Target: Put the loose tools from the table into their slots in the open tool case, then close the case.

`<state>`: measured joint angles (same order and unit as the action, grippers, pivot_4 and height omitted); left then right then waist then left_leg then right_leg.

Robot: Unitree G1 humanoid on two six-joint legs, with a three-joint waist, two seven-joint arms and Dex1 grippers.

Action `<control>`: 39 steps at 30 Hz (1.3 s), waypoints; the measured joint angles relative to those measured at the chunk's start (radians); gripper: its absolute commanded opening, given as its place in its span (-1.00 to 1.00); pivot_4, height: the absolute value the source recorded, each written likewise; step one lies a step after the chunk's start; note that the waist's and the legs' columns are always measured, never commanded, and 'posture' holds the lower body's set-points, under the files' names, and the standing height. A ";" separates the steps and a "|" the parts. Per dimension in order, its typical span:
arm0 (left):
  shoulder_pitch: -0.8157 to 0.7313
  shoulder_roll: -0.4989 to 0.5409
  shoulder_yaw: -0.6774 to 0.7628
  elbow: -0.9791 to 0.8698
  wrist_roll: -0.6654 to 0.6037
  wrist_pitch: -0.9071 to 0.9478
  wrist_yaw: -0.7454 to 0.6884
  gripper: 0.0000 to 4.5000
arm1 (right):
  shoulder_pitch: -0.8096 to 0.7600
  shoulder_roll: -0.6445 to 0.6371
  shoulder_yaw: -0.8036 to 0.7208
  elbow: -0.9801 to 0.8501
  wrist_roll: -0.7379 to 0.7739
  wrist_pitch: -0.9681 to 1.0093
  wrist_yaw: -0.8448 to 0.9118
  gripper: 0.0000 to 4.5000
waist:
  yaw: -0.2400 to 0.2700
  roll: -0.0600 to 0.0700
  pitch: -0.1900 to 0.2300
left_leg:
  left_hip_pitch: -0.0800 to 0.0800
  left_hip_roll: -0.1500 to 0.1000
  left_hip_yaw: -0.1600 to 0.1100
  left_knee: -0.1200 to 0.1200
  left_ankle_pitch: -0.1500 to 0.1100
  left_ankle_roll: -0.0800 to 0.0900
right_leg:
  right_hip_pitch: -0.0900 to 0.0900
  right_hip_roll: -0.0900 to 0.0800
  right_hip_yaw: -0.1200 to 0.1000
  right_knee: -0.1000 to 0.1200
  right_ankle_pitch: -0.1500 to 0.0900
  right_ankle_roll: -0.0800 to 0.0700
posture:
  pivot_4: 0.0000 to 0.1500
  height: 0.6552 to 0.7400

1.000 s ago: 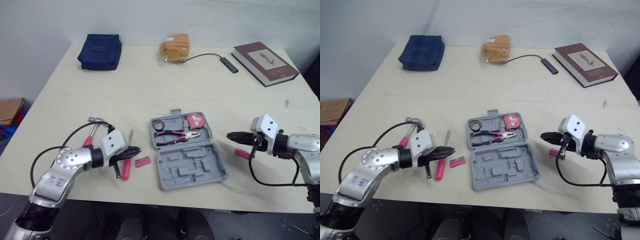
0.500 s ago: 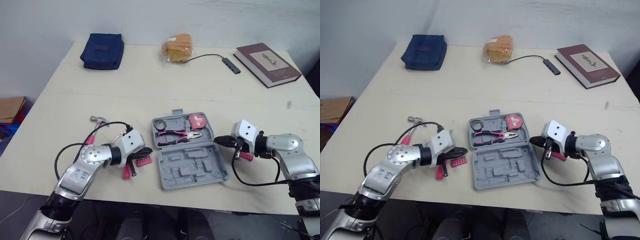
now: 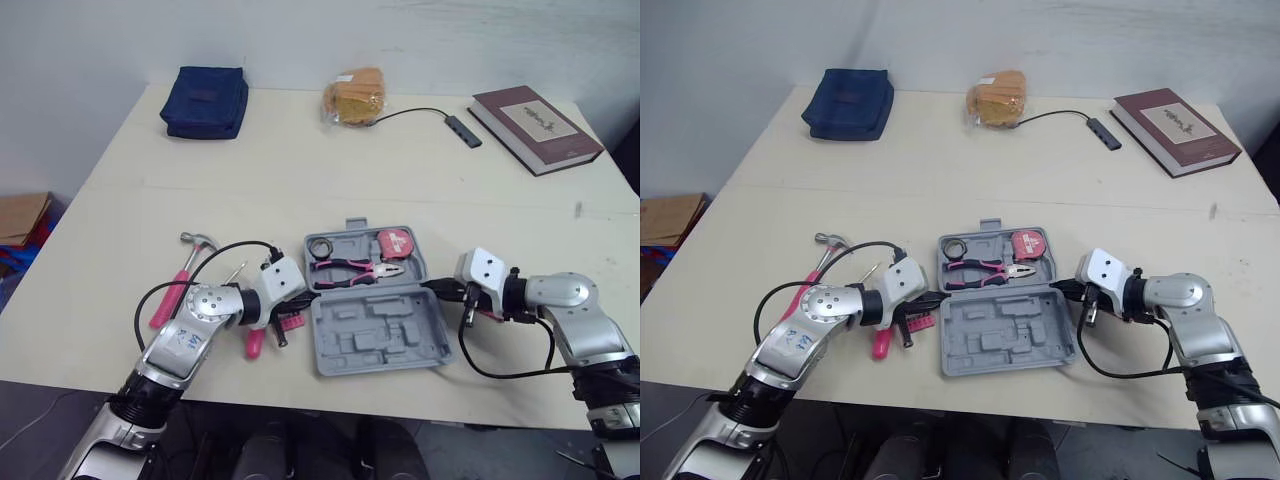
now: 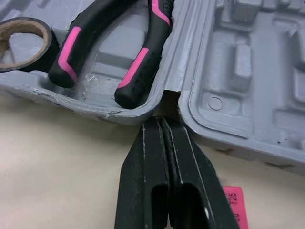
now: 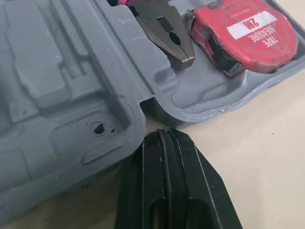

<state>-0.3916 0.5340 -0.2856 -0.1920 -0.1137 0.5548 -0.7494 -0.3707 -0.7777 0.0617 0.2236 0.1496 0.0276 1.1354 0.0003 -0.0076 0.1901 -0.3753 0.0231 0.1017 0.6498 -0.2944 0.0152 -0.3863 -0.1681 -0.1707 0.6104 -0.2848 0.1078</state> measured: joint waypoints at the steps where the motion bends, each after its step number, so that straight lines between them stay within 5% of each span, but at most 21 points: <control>1: -0.001 0.001 0.000 0.005 0.000 -0.005 -0.007 -0.99 | 0.008 -0.002 -0.002 -0.014 0.003 0.010 0.003 -1.00 | 0.000 0.000 0.000 | 0.000 0.000 0.000 0.000 0.000 0.000 | 0.000 0.000 0.000 0.000 0.000 0.000 | 1.00 1.00; 18: -0.033 0.063 -0.003 0.084 0.020 -0.155 -0.149 -0.99 | 0.141 -0.040 -0.031 -0.194 0.041 0.095 0.032 -1.00 | 0.001 0.000 0.000 | 0.000 0.001 0.001 0.001 -0.002 0.000 | -0.001 0.001 0.001 0.000 0.000 0.000 | 1.00 1.00; 24: -0.027 0.152 0.134 0.079 -0.063 -0.208 -0.231 -0.99 | 0.176 -0.134 -0.159 -0.246 0.134 0.112 0.079 -1.00 | 0.001 0.000 0.000 | -0.001 0.002 0.004 0.001 -0.002 0.000 | -0.004 0.001 0.005 -0.001 0.000 -0.001 | 1.00 1.00; 27: 0.028 0.217 0.298 0.094 -0.157 -0.249 -0.278 -0.64 | 0.220 -0.193 -0.280 -0.246 0.171 0.116 0.083 -0.58 | -0.001 0.000 0.001 | -0.001 0.003 0.006 0.000 -0.002 0.000 | -0.006 0.002 0.006 -0.001 0.000 -0.001 | 1.00 1.00; 34: 0.271 0.346 0.728 0.351 -0.246 -0.417 -0.323 0.84 | 0.395 -0.206 -0.614 -0.174 0.235 -0.001 0.091 0.99 | -0.002 -0.001 0.001 | 0.001 0.004 0.010 0.000 -0.007 0.001 | -0.006 0.004 0.009 -0.004 0.000 -0.001 | 1.00 1.00; 39: 0.385 0.401 0.887 0.537 -0.241 -0.519 -0.315 0.94 | 0.487 -0.201 -0.713 0.007 0.234 -0.131 0.137 1.00 | 0.000 -0.003 0.002 | 0.002 0.005 0.011 0.001 -0.014 0.007 | -0.006 0.002 0.011 -0.004 0.000 -0.001 | 1.00 1.00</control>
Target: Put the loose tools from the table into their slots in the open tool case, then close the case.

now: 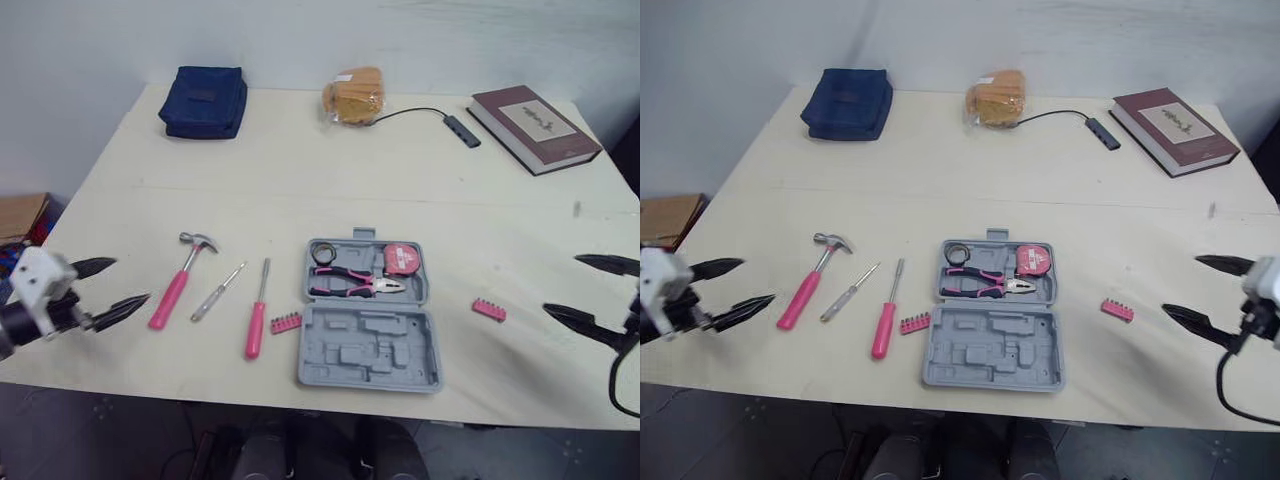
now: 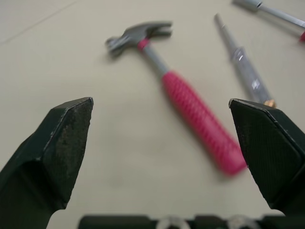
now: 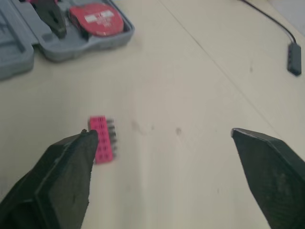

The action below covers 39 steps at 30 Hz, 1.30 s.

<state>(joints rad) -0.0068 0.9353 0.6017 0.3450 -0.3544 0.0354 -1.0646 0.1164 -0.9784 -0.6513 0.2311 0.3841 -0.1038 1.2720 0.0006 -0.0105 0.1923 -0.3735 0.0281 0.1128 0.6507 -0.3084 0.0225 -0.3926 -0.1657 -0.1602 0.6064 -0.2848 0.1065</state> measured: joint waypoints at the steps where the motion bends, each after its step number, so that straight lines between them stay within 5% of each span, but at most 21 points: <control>1: 0.009 0.024 0.034 0.061 0.002 -0.021 0.013 0.94 | 0.001 -0.001 -0.024 0.064 -0.002 -0.032 0.000 1.00 | -0.002 0.000 0.000 | 0.000 0.000 0.001 0.000 -0.001 0.000 | 0.000 0.000 0.000 0.000 0.000 0.000 | 1.00 1.00; 6: 0.023 0.088 0.126 0.294 0.013 -0.104 0.082 0.94 | -0.013 -0.029 -0.066 0.302 -0.026 -0.167 -0.027 1.00 | -0.010 0.001 0.001 | 0.003 0.001 0.005 -0.002 -0.002 -0.001 | -0.001 -0.001 0.001 0.001 -0.001 -0.001 | 1.00 1.00; 11: 0.057 0.066 0.138 0.316 -0.002 -0.126 0.080 0.94 | -0.029 -0.025 -0.057 0.314 -0.013 -0.152 -0.049 1.00 | -0.029 0.002 0.001 | 0.004 0.002 0.005 -0.001 -0.004 -0.006 | -0.001 -0.004 0.003 0.002 0.000 -0.002 | 1.00 1.00; 21: 0.138 -0.044 0.040 -0.192 -0.106 0.092 0.070 0.94 | -0.058 0.131 0.080 -0.087 0.176 0.054 -0.042 1.00 | -0.028 0.002 0.001 | 0.003 0.005 0.006 -0.001 0.000 -0.010 | -0.002 -0.001 0.004 0.001 0.001 -0.004 | 1.00 1.00; 29: 0.123 -0.055 -0.151 -0.638 -0.136 0.488 0.261 0.94 | -0.173 0.232 0.268 -0.293 0.234 0.017 0.053 1.00 | -0.025 0.002 0.002 | 0.004 0.005 0.006 -0.001 0.001 -0.009 | -0.002 0.001 0.005 0.003 0.001 -0.004 | 1.00 1.00; 39: 0.013 -0.103 -0.335 -0.752 -0.110 0.793 0.483 0.94 | -0.211 0.248 0.325 -0.365 0.264 0.029 0.058 1.00 | -0.013 0.002 0.002 | 0.003 0.003 0.006 0.000 0.001 -0.008 | -0.001 0.002 0.004 0.004 0.001 -0.003 | 1.00 1.00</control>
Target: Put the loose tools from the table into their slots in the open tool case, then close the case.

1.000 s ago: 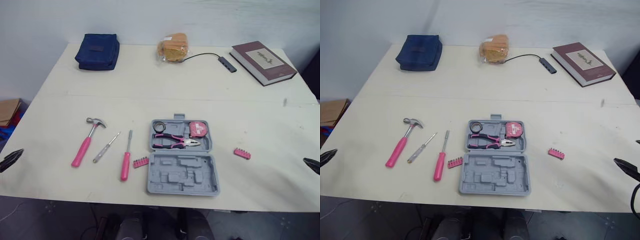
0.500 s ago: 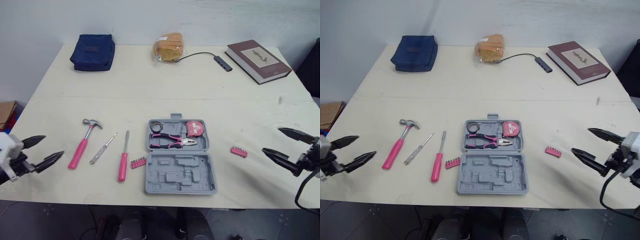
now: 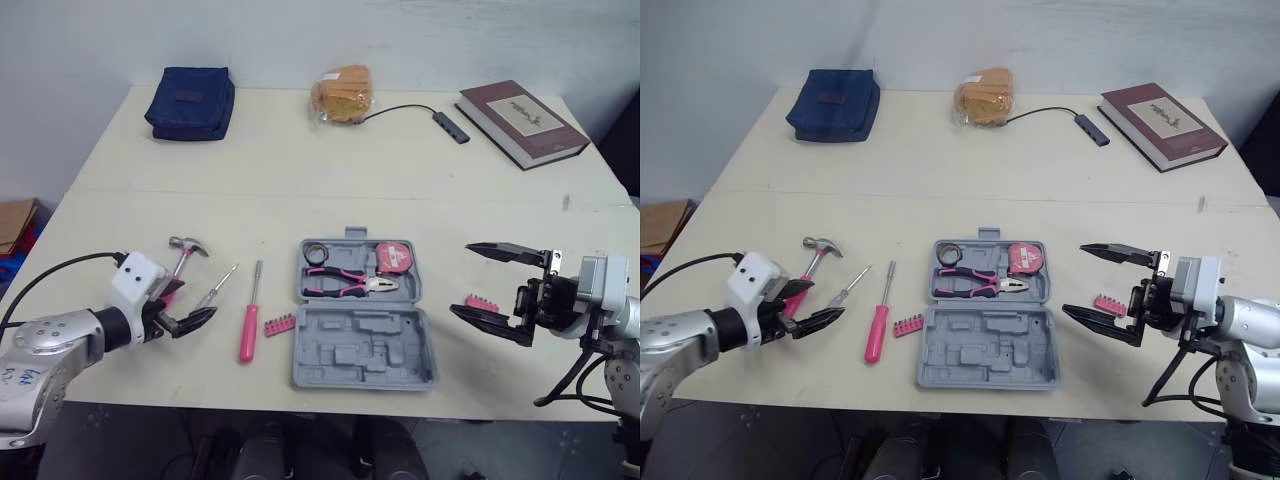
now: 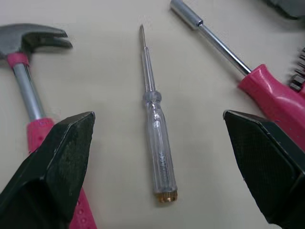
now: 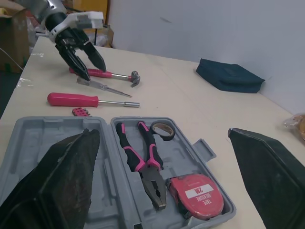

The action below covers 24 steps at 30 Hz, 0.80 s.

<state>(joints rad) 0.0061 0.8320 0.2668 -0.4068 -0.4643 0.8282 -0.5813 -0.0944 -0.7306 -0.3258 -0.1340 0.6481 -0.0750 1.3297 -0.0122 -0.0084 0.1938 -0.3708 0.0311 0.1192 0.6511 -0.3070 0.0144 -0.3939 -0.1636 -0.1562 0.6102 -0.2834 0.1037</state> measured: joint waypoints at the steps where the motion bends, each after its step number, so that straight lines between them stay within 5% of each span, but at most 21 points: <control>1: -0.001 -0.003 -0.021 0.000 0.007 0.006 0.009 0.94 | 0.003 0.000 0.000 0.000 0.000 0.000 0.000 1.00 | 0.002 0.000 0.000 | 0.000 0.000 0.000 0.000 0.000 0.000 | 0.000 0.000 0.000 0.000 0.000 0.000 | 1.00 1.00; 7: -0.036 -0.051 -0.094 0.011 0.055 0.024 0.068 0.83 | 0.057 0.000 -0.013 -0.027 0.011 0.000 -0.008 1.00 | 0.017 0.000 0.000 | 0.000 0.000 0.000 0.000 0.000 0.000 | 0.000 -0.001 0.000 -0.001 0.000 0.000 | 1.00 1.00; 9: -0.037 -0.055 -0.095 0.017 0.064 0.021 0.078 0.58 | 0.086 -0.001 -0.035 -0.038 0.013 0.000 -0.012 1.00 | 0.022 0.000 0.000 | 0.000 0.000 0.000 0.000 0.000 0.000 | 0.000 -0.001 0.000 -0.001 0.000 0.000 | 1.00 1.00; 17: -0.039 -0.069 -0.091 0.062 0.079 -0.019 0.071 -1.00 | 0.134 -0.001 -0.077 -0.062 0.014 -0.008 -0.025 1.00 | 0.024 0.003 -0.002 | 0.002 0.000 0.001 0.000 0.000 0.000 | 0.000 -0.001 0.001 0.000 0.000 -0.001 | 1.00 1.00; 24: -0.066 -0.069 -0.131 0.100 0.144 -0.184 0.017 -1.00 | 0.129 -0.010 -0.078 -0.054 0.011 -0.012 -0.022 1.00 | 0.038 0.003 -0.002 | 0.000 0.000 0.000 0.001 0.000 0.000 | 0.000 -0.001 0.000 -0.002 0.000 -0.001 | 1.00 1.00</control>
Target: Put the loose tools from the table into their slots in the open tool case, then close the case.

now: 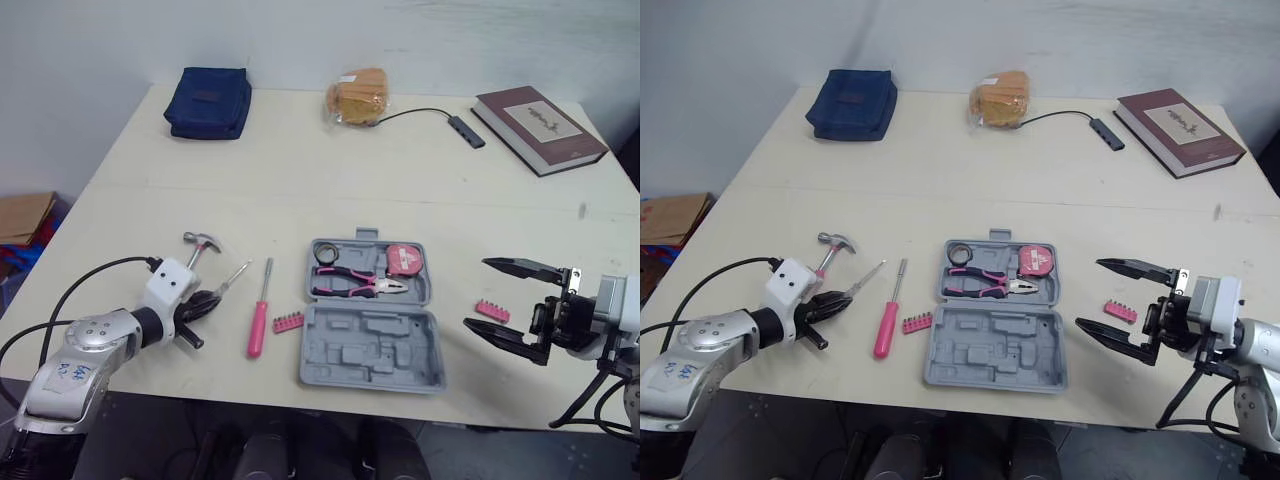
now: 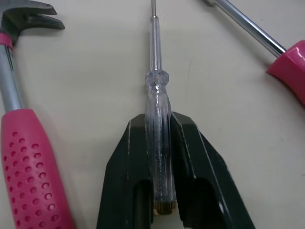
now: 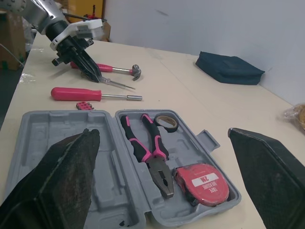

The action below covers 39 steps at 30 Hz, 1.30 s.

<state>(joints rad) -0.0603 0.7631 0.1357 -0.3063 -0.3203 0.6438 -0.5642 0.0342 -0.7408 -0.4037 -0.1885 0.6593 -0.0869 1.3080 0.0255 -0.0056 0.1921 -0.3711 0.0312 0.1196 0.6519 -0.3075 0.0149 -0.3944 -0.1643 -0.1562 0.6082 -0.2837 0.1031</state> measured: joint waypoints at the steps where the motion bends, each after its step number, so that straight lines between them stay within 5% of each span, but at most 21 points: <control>1: -0.009 0.002 0.001 -0.001 -0.001 -0.022 -0.019 -1.00 | 0.000 0.000 -0.003 0.002 -0.001 -0.001 -0.001 1.00 | 0.001 0.000 0.000 | 0.000 0.000 0.000 0.000 0.000 0.000 | 0.000 0.000 0.000 -0.001 0.000 0.000 | 1.00 1.00; 7: -0.197 0.080 -0.042 -0.040 -0.054 -0.127 -0.257 -1.00 | 0.031 -0.003 -0.070 0.037 -0.013 -0.027 -0.006 1.00 | 0.001 -0.001 0.001 | -0.001 -0.001 0.000 0.001 0.000 0.001 | 0.001 0.000 -0.001 -0.002 0.001 0.001 | 1.00 1.00; 13: -0.409 0.086 -0.262 -0.079 -0.061 -0.148 -0.463 -1.00 | 0.077 -0.019 -0.129 0.047 -0.023 -0.040 -0.021 1.00 | -0.004 -0.001 0.001 | 0.000 0.000 0.002 0.001 0.000 0.000 | 0.001 0.004 0.000 -0.001 0.001 0.001 | 1.00 1.00; 24: -0.678 -0.045 -0.686 -0.030 0.184 0.049 -0.492 -1.00 | 0.198 -0.006 -0.166 0.012 -0.036 -0.052 -0.049 1.00 | -0.001 -0.002 0.001 | -0.001 0.002 0.002 0.008 -0.001 -0.002 | 0.001 0.014 0.007 -0.001 0.000 0.001 | 1.00 1.00; 28: -0.689 -0.134 -0.747 -0.030 0.246 0.124 -0.440 -1.00 | 0.244 0.016 -0.173 -0.032 -0.039 -0.060 -0.078 1.00 | -0.001 -0.003 0.002 | -0.003 0.005 0.001 0.011 -0.002 -0.001 | 0.001 0.014 0.007 -0.001 0.000 0.001 | 1.00 1.00; 39: -0.716 -0.154 -0.780 -0.035 0.331 0.185 -0.396 -1.00 | 0.259 0.023 -0.170 -0.063 -0.043 -0.064 -0.114 1.00 | 0.000 -0.003 0.002 | -0.003 0.008 0.002 0.013 -0.002 -0.001 | 0.001 0.014 0.007 0.000 0.000 0.000 | 1.00 1.00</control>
<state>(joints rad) -0.7764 0.6093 -0.6442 -0.3409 0.0111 0.8290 -0.9600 0.2932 -0.7174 -0.5734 -0.2511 0.6162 -0.1507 1.1940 0.0252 -0.0083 0.1939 -0.3738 0.0393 0.1211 0.6644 -0.3097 0.0143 -0.3937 -0.1506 -0.1489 0.6087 -0.2835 0.1035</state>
